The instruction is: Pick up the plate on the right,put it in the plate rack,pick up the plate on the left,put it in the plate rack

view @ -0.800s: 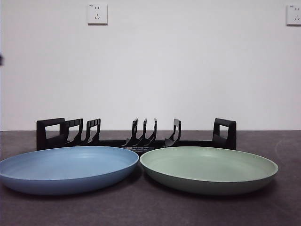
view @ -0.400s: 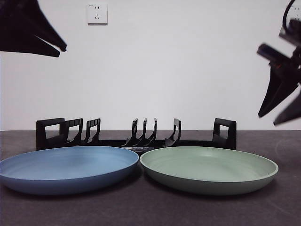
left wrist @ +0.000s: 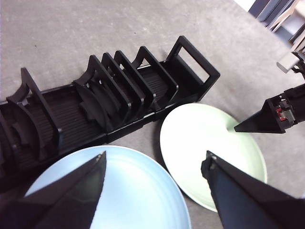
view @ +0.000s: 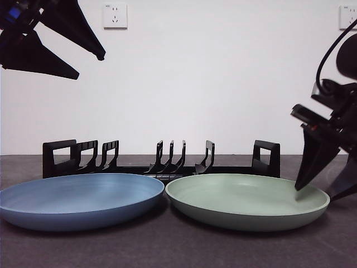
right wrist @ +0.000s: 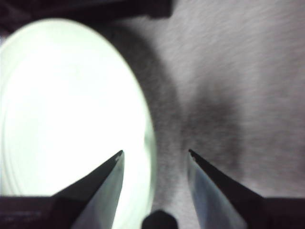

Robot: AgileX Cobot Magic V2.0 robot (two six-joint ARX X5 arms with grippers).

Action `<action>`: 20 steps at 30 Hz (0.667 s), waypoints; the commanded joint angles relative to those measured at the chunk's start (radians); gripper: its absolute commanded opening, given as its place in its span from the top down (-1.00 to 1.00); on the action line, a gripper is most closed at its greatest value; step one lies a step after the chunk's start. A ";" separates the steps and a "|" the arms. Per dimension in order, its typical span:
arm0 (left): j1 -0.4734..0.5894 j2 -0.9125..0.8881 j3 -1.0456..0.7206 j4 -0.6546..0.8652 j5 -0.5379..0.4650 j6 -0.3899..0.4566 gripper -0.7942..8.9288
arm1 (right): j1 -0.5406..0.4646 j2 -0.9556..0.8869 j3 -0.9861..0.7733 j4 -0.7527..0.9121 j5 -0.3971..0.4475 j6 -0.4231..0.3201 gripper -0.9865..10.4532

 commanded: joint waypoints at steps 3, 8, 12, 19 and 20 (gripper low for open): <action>-0.010 0.002 0.000 0.000 -0.015 0.029 0.13 | 0.013 0.040 0.001 -0.002 -0.002 -0.009 0.81; -0.072 0.002 0.027 -0.052 -0.018 0.166 0.13 | 0.009 -0.016 0.002 -0.034 0.026 0.029 0.86; -0.160 0.002 0.090 -0.119 -0.073 0.303 0.13 | 0.009 -0.090 0.002 -0.061 0.026 0.041 0.86; -0.401 0.005 0.193 -0.233 -0.215 0.607 0.13 | 0.010 -0.215 0.018 -0.113 0.022 0.075 0.86; -0.443 0.009 0.197 -0.238 -0.248 0.639 0.13 | 0.010 -0.222 0.030 -0.136 0.020 0.079 0.86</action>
